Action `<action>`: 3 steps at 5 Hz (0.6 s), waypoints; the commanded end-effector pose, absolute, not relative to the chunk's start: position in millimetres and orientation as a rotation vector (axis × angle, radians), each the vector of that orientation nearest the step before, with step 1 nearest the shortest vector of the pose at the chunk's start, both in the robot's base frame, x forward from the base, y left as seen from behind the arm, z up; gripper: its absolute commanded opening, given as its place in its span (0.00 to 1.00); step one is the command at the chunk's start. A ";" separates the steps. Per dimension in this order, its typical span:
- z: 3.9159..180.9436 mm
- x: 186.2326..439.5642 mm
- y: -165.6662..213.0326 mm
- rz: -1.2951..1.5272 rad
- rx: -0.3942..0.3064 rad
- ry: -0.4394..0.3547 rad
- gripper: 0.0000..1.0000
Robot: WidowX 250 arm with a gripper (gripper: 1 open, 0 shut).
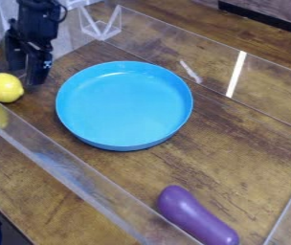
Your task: Remove the lemon from the blue tray and put it on the table
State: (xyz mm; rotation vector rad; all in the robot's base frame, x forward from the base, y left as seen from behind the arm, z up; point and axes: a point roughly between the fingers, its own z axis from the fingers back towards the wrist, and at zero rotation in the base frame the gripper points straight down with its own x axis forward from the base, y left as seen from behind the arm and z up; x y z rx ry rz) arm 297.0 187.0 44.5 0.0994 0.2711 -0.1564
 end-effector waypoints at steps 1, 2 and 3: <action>75.1 302.3 196.0 -0.120 0.141 0.194 1.00; 76.0 302.6 196.9 -0.111 0.139 0.192 1.00; 76.6 302.9 197.6 -0.102 0.138 0.188 1.00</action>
